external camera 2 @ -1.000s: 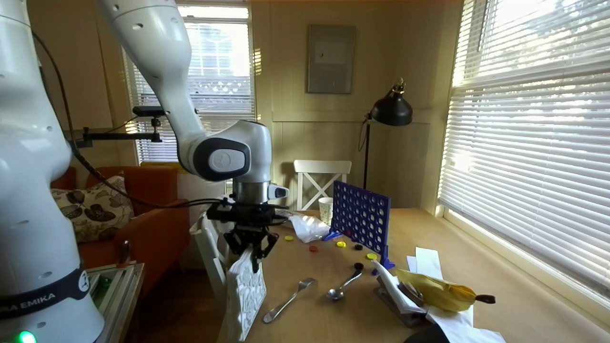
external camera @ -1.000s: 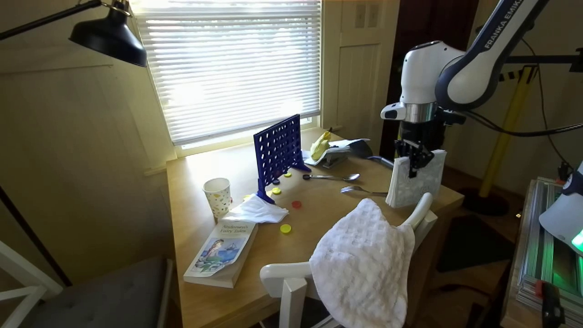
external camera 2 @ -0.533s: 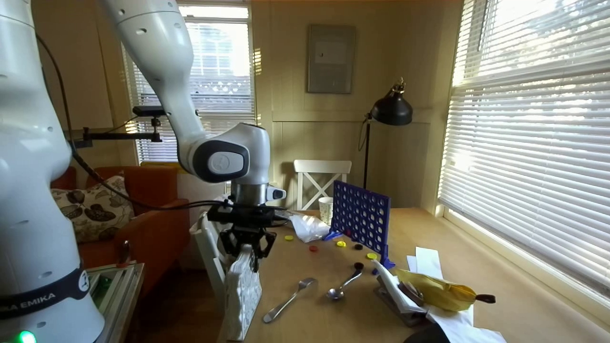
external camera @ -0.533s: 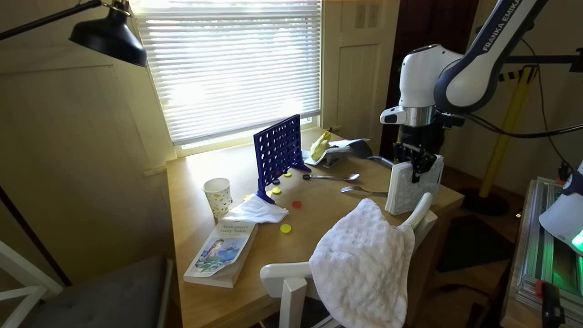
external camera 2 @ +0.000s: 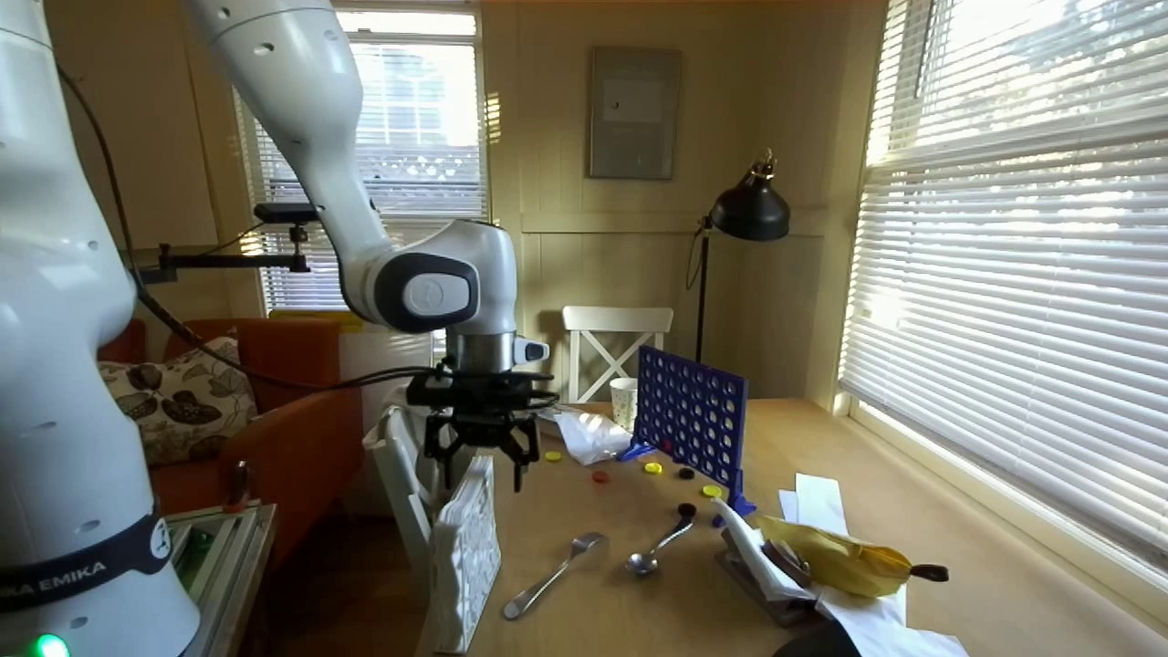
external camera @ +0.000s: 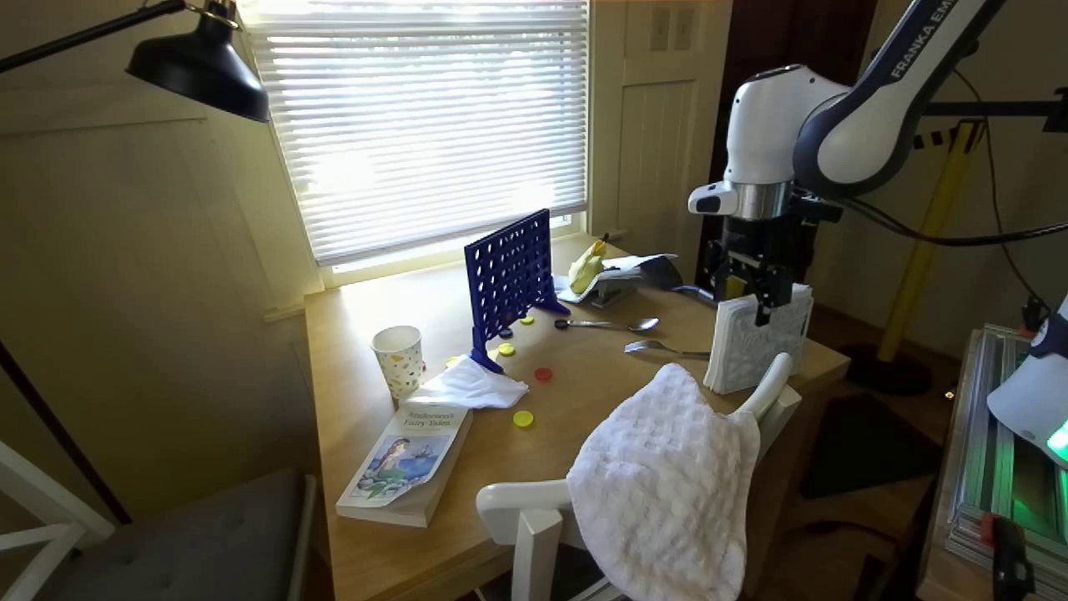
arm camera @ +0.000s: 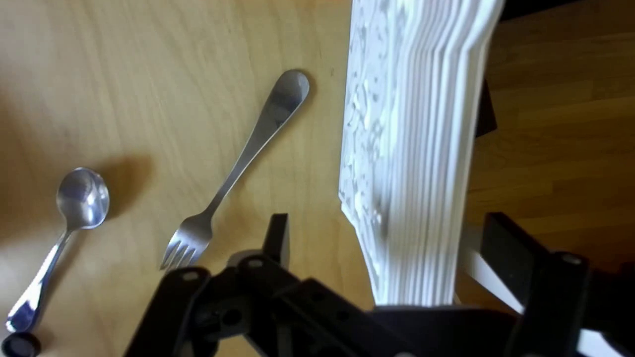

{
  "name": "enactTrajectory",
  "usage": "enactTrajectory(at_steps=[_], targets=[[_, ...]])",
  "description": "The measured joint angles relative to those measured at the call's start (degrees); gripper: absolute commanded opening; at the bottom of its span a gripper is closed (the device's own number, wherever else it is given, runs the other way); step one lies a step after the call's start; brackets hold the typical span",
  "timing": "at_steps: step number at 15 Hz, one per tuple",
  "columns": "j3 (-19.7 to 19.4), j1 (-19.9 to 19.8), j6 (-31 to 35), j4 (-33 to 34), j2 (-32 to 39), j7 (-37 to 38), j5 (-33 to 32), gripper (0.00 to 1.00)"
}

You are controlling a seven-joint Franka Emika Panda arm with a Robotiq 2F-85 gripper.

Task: Move the bag to the right, move the book slightly backward, pick up the blue object and move it to the right

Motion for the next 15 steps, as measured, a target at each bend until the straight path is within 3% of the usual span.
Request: enactTrajectory(at_steps=[5, 9, 12, 15], targets=[[1.8, 2.7, -2.1, 0.4, -8.3, 3.2, -1.0, 1.00], [2.5, 2.1, 5.5, 0.3, -12.7, 10.7, -9.9, 1.00], [5.5, -3.3, 11.6, 0.5, -13.0, 23.3, -19.1, 1.00], [10.0, -10.6, 12.1, 0.4, -13.5, 31.7, -24.9, 1.00]])
